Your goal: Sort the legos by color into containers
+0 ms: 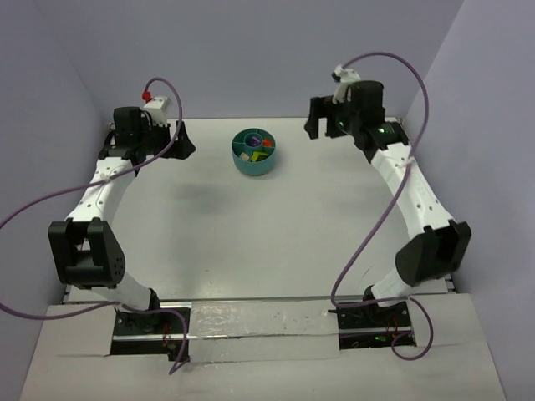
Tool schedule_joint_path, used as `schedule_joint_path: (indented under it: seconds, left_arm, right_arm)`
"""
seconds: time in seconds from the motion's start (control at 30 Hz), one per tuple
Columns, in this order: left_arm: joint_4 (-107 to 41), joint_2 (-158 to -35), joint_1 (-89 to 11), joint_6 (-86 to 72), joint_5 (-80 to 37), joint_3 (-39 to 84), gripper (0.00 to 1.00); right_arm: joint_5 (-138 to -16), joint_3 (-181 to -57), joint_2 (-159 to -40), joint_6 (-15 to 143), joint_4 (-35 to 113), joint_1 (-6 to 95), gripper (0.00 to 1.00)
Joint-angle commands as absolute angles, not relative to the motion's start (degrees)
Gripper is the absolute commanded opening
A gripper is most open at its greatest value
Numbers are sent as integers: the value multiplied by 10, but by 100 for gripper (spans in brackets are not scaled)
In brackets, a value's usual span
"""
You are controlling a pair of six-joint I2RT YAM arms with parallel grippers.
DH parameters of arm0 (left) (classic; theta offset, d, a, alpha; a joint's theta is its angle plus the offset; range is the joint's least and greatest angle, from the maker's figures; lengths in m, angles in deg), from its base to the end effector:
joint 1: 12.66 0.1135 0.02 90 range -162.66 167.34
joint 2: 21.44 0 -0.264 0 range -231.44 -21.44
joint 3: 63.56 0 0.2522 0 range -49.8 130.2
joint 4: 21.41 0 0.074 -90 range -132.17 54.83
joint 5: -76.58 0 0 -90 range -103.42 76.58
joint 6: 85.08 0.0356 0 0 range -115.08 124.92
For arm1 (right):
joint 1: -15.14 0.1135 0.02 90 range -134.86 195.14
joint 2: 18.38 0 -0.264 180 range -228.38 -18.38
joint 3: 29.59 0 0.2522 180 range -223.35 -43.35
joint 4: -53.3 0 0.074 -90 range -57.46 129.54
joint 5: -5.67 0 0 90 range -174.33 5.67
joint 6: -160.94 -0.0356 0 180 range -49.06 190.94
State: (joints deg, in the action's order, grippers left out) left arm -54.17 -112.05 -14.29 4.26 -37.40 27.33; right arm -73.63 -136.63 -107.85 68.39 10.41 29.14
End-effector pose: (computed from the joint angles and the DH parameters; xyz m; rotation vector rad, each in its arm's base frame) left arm 0.3643 -0.0248 0.3215 0.2631 2.1021 -0.4699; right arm 0.3443 0.0927 0.4070 -0.3208 1.9985 0.3714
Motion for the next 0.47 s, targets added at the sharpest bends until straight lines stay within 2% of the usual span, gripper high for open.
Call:
schedule_joint_path:
  seconds: [0.0,0.2,0.43]
  left_arm:
    - [-562,-1048,-132,43,-343,241,99]
    - [-555,-972,-114,43,-324,176,99]
    - [-542,-935,-113,43,-312,154,99]
  right_arm:
    - [-775,-1250,-1012,716,97,249,100]
    - [-807,-1116,-918,723,138,221,100]
    - [-807,-1093,-899,692,149,216,100]
